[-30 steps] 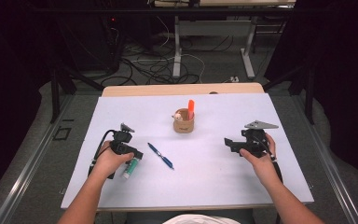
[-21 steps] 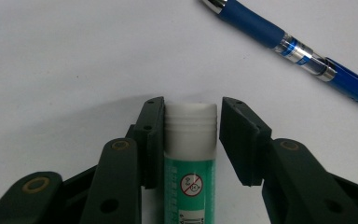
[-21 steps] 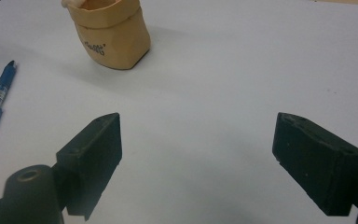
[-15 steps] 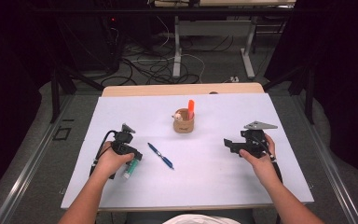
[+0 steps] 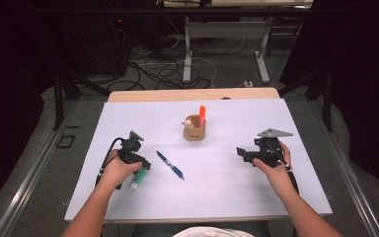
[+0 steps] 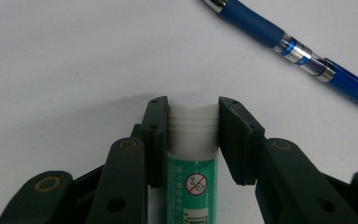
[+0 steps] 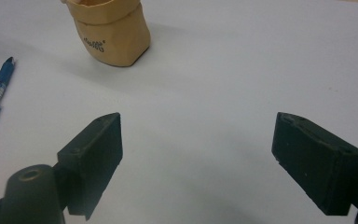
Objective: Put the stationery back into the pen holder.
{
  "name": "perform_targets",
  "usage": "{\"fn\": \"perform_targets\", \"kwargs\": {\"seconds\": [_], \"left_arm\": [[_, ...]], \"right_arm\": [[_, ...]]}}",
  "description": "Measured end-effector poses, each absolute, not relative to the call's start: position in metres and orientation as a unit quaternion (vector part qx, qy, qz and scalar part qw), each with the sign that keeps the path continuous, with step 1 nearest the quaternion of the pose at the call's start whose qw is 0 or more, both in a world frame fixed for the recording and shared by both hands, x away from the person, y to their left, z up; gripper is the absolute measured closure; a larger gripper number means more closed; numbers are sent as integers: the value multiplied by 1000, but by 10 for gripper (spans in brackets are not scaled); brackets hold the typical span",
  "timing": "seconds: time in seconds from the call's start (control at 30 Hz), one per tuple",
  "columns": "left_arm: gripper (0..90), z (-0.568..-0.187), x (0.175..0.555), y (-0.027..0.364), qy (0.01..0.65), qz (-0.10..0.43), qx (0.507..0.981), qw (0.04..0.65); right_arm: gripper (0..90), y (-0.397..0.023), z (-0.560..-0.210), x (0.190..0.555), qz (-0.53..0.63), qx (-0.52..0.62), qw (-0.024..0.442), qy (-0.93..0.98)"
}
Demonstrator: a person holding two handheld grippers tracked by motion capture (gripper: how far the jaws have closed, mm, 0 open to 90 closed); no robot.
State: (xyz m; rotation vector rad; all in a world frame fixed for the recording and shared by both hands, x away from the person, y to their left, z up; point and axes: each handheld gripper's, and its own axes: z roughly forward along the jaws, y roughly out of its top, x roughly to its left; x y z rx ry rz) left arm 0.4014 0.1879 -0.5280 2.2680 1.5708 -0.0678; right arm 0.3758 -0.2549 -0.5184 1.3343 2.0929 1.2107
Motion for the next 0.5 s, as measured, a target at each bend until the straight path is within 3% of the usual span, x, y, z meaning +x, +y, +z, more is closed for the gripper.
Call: {"fn": "perform_targets", "kwargs": {"seconds": [0.5], "left_arm": [[655, -517, 400, 194, 554, -27, 801, 226]], "right_arm": [[160, -255, -519, 376, 430, 475, 188, 744]]}}
